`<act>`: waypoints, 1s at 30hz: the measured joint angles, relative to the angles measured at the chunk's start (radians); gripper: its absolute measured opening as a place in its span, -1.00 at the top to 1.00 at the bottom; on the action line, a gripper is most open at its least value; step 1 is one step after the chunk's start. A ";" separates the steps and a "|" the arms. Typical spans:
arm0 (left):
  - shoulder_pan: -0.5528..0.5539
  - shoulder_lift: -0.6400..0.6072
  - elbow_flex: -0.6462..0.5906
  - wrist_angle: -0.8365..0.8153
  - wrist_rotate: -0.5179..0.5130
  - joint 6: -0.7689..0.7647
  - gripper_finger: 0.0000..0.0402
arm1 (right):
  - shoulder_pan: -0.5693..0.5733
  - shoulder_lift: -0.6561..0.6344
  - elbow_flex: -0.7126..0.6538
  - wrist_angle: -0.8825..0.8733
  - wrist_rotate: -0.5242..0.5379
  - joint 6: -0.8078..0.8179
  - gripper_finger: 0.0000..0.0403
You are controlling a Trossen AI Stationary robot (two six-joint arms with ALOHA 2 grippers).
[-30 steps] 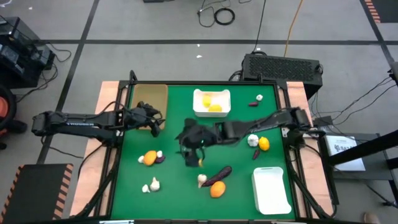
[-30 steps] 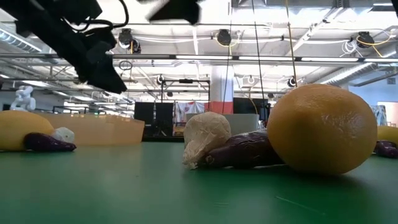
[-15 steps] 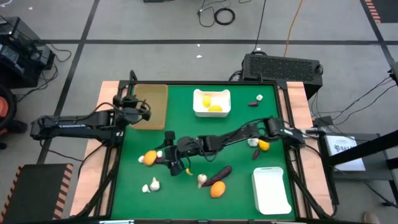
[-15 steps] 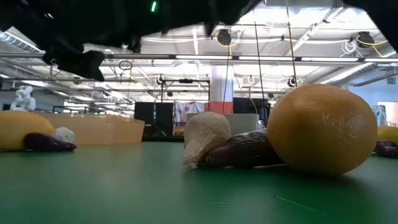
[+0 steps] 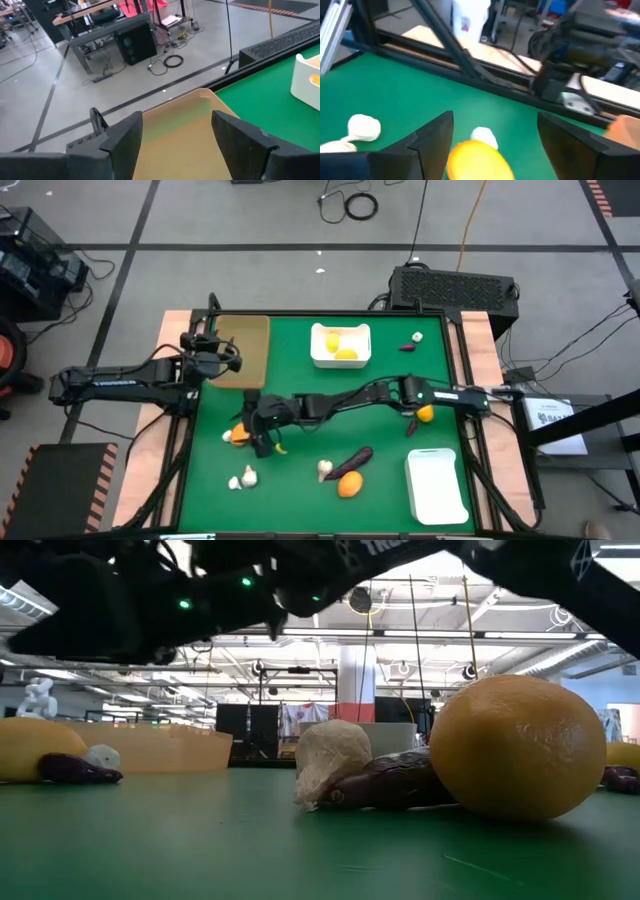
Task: Sort produce into baskets
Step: Put the lemon into the top white bin
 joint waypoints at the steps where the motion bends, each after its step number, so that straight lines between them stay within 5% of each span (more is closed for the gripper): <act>1: 0.000 0.000 0.000 0.000 0.000 0.001 -0.23 | 0.001 0.019 0.039 -0.030 -0.001 -0.004 -0.45; 6: 0.000 0.000 0.000 0.002 0.005 0.019 -0.23 | -0.005 0.107 0.180 -0.127 -0.049 -0.015 -0.70; 12: 0.000 0.000 0.000 0.018 0.017 0.024 -0.23 | -0.018 0.114 0.171 -0.168 -0.104 0.000 -0.89; 30: 0.000 0.000 0.000 0.087 0.056 0.079 -0.23 | -0.037 0.157 0.171 -0.157 -0.100 0.032 -0.92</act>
